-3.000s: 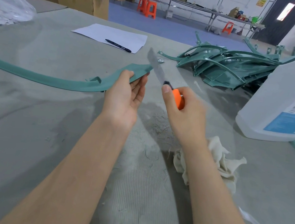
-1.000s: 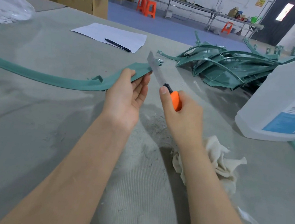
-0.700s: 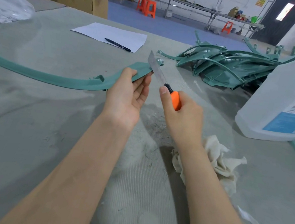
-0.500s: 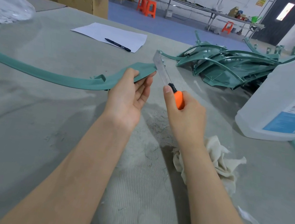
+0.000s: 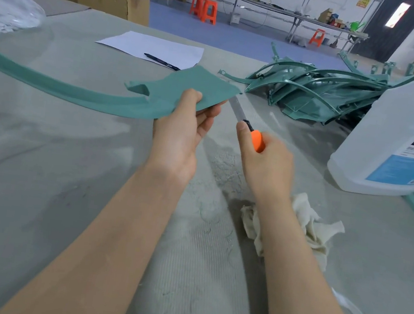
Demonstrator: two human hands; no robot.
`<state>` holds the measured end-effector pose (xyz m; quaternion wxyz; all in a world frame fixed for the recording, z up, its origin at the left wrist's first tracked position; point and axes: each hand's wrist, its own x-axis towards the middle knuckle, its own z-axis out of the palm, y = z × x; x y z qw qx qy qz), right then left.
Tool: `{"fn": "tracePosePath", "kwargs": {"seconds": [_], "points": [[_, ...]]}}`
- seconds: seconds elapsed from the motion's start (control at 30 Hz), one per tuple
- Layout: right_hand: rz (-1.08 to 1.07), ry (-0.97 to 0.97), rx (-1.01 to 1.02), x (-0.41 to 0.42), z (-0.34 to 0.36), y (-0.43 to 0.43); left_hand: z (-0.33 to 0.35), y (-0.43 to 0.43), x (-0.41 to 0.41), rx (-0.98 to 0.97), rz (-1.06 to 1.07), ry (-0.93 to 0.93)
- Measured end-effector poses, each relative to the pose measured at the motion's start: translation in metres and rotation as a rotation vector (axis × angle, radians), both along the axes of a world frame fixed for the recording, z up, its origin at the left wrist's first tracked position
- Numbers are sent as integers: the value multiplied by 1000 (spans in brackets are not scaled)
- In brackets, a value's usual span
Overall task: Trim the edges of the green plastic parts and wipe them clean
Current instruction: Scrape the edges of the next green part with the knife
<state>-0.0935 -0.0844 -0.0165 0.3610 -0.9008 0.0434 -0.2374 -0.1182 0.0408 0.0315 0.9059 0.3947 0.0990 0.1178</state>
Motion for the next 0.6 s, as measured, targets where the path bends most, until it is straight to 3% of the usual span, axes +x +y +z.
{"fn": "tracePosePath", "kwargs": {"seconds": [0.43, 0.6], "points": [[140, -129, 231, -14, 11, 11, -3, 6, 2, -30, -42, 26], [274, -152, 580, -20, 27, 10, -3, 3, 1, 72, -73, 15]]}}
